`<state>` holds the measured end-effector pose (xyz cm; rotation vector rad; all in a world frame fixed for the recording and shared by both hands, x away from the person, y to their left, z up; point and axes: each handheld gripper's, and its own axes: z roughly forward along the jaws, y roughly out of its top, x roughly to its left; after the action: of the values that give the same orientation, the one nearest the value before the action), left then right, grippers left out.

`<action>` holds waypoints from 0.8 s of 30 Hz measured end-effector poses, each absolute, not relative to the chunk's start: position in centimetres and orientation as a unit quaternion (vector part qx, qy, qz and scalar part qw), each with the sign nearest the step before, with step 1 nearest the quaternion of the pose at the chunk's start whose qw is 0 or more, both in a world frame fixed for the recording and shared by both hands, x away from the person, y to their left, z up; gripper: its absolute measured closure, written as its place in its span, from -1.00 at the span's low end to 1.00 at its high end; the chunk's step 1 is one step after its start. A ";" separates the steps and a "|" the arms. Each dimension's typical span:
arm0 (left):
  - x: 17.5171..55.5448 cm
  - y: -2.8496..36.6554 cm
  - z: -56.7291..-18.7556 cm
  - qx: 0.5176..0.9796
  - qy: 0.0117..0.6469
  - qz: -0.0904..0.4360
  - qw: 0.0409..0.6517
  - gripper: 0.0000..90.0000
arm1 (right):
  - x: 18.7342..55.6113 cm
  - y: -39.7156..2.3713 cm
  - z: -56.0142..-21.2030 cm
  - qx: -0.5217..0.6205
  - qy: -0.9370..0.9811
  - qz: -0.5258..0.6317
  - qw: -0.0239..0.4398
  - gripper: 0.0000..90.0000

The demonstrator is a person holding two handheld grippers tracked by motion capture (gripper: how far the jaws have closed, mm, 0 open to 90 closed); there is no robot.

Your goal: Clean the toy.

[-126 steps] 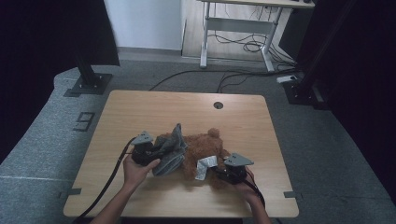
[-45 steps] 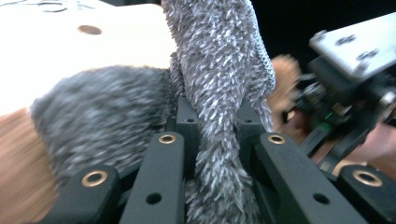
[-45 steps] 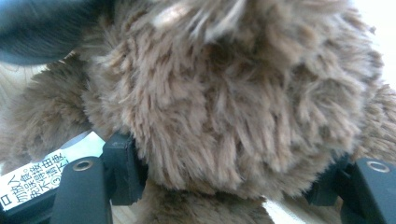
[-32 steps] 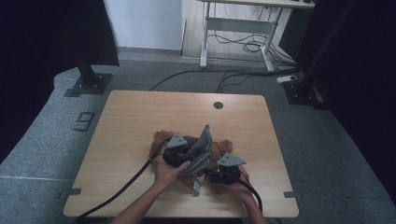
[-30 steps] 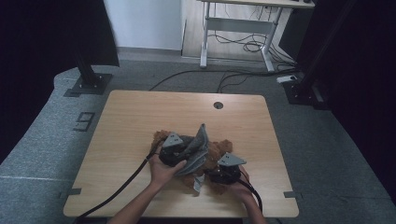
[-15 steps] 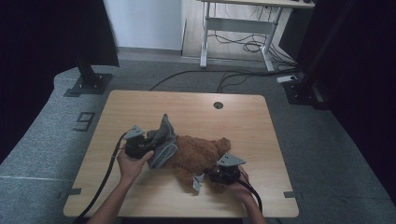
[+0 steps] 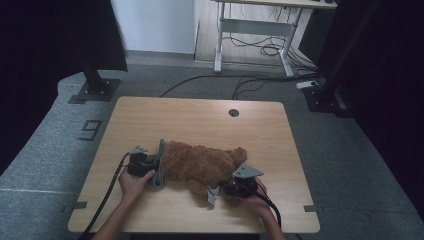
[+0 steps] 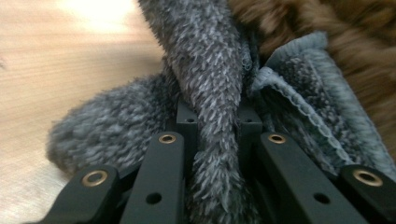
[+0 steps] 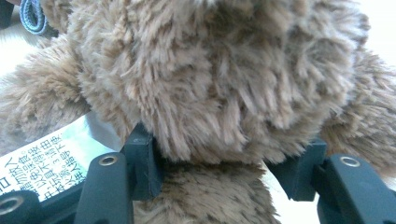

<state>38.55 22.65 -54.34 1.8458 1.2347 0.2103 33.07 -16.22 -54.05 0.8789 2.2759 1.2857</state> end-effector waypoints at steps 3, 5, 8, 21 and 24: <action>37.9 22.6 -52.5 0.744 0.484 0.111 0.447 0.72 | 33.1 -16.3 -54.1 0.316 0.809 0.458 0.188 -0.08; 37.5 22.7 -51.1 0.737 0.477 0.123 0.464 0.72 | 33.1 -16.4 -54.1 0.317 0.810 0.457 0.188 -0.08; 36.8 22.9 -49.1 0.728 0.461 0.135 0.490 0.72 | 33.1 -16.4 -54.1 0.315 0.810 0.456 0.189 -0.08; 35.1 13.3 -44.3 0.765 0.337 0.087 0.542 0.72 | 33.1 -16.3 -54.0 0.313 0.811 0.458 0.189 -0.08; 34.9 9.8 -45.3 0.783 0.315 0.065 0.532 0.71 | 33.2 -16.3 -54.0 0.312 0.810 0.458 0.189 -0.08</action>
<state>34.87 9.79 -45.35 1.8683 0.7506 0.1540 33.16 -16.32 -54.05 0.8778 2.2785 1.2875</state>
